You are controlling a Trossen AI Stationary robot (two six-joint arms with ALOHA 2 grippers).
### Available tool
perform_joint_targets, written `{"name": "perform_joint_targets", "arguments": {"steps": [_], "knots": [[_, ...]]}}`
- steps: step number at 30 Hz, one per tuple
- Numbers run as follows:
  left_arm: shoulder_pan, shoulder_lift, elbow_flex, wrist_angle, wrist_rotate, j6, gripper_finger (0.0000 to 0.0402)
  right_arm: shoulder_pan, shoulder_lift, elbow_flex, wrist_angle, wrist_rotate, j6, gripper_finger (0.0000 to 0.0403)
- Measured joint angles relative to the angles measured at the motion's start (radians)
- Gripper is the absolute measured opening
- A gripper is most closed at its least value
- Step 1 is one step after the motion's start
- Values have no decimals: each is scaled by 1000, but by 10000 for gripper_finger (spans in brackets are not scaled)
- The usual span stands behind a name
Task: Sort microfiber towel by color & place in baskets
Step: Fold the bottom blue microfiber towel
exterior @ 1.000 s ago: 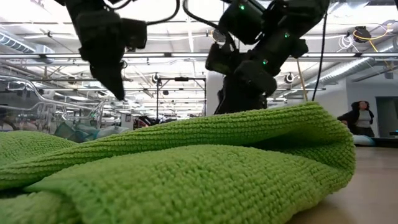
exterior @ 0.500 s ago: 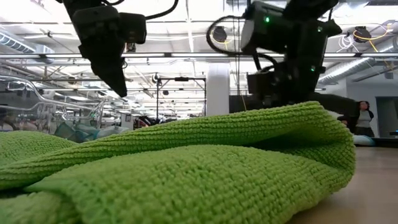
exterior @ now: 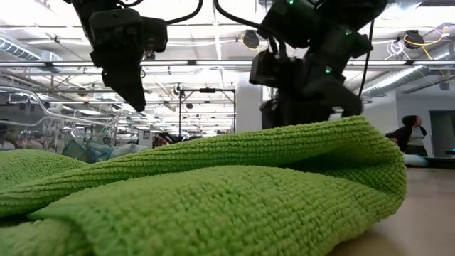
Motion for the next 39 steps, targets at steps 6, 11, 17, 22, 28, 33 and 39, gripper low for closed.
{"name": "perform_joint_targets", "arguments": {"steps": [6,11,17,22,28,33,39], "knots": [[-22,0,0,-6,23,-14,118,59,-2,4,-186,-107,54,141],[-44,0,0,-6,24,-21,118,79,-44,3,-389,-179,59,141],[-60,0,0,-1,58,-41,118,53,-125,0,-365,-122,98,141],[-59,0,0,32,143,-57,118,9,-126,0,-238,-120,157,141],[-59,0,0,159,130,-71,118,-19,-51,-74,61,10,168,141],[-91,1,0,143,53,-117,118,-9,-50,-87,-149,-88,108,141],[-119,1,0,133,44,-125,118,-18,-145,-93,-481,-60,-93,141]]}}
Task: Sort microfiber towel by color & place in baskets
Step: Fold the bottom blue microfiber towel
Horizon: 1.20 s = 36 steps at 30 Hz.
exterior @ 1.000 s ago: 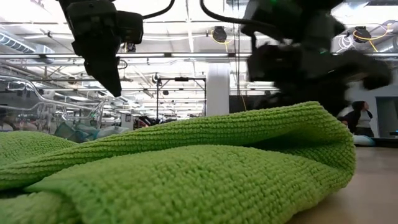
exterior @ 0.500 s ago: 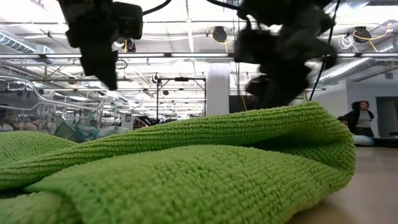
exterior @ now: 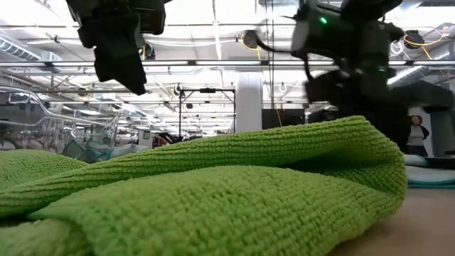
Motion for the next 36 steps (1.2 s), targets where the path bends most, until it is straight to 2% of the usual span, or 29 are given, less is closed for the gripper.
{"name": "perform_joint_targets", "arguments": {"steps": [3,8,10,14,18,21,25,27,30,36], "knots": [[0,0,0,-1,-1,-1,118,-35,-70,-3,-24,16,-26,141],[1,0,0,-7,-51,2,118,-118,-176,3,5,19,81,141],[9,0,0,-7,-67,3,118,-159,-196,2,27,73,118,141],[34,0,0,-7,-73,5,118,-248,-173,3,94,219,109,141],[61,0,0,-7,-70,4,118,-343,-105,3,228,250,99,141],[74,0,0,-7,-43,-1,118,-399,-39,3,291,250,103,141],[78,0,0,-10,-21,-36,118,-451,52,16,290,244,129,129],[78,0,0,-23,-21,-65,118,-457,91,26,288,203,125,121],[79,0,0,-59,-31,-90,118,-431,136,52,304,103,129,109],[78,0,0,-76,-139,-2,118,-346,224,212,390,36,186,98]]}}
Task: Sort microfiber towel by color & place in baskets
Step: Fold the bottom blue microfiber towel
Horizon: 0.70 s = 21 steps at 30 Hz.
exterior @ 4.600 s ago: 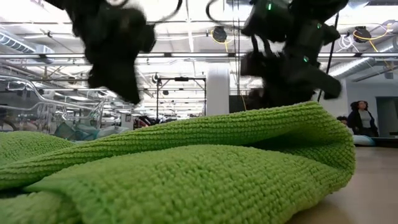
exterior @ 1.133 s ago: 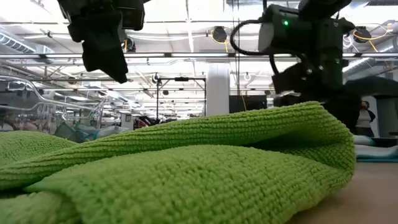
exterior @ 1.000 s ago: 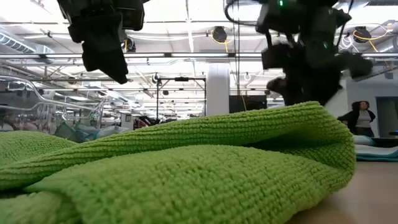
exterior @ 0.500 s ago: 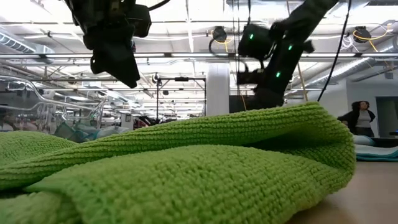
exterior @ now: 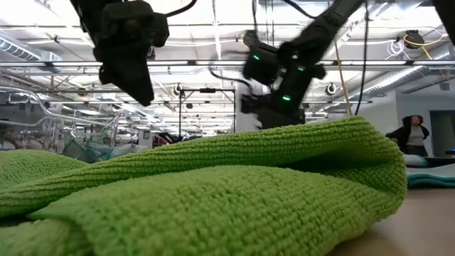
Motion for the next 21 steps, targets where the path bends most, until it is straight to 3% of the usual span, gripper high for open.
{"name": "perform_joint_targets", "arguments": {"steps": [4,9,12,16,21], "knots": [[10,0,0,4,-46,22,118,22,54,195,55,-15,4,98],[51,0,0,30,-19,-85,118,31,59,339,-24,-58,-14,98],[46,0,0,115,-17,-72,118,42,-9,347,-133,-75,-98,98],[33,0,0,239,-6,-28,118,43,-64,318,-391,-16,-158,98],[36,0,0,286,3,-15,118,-14,-59,198,-514,166,-91,98]]}}
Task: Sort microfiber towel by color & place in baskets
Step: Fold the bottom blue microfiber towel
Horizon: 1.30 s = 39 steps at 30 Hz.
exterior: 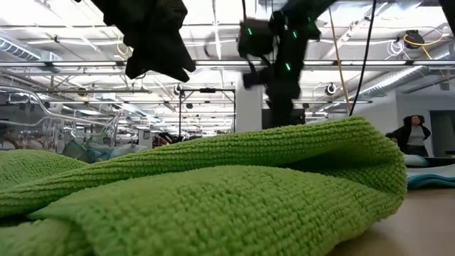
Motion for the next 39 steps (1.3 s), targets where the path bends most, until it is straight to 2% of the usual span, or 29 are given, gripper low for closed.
{"name": "perform_joint_targets", "arguments": {"steps": [2,6,11,15,20,26,31,34,37,39], "knots": [[0,0,0,-8,18,-14,118,-35,9,-58,2,44,23,98],[-2,0,0,-30,71,-42,118,-106,21,-149,28,47,26,98],[-10,6,0,17,55,-79,118,-167,16,-231,216,54,-112,98],[23,50,0,122,24,-94,117,-188,20,-250,372,101,-200,98],[107,129,0,397,13,-150,117,-190,0,-233,438,121,-248,103],[188,224,0,577,26,-88,117,-146,-123,-233,393,-25,-264,138],[219,299,0,640,29,67,117,-58,-273,-264,373,-167,-479,167],[205,336,0,692,91,147,117,8,-364,-313,320,-258,-613,170],[177,361,0,728,107,183,117,70,-424,-361,241,-290,-589,167],[162,385,0,727,78,177,117,111,-444,-398,211,-301,-523,166]]}}
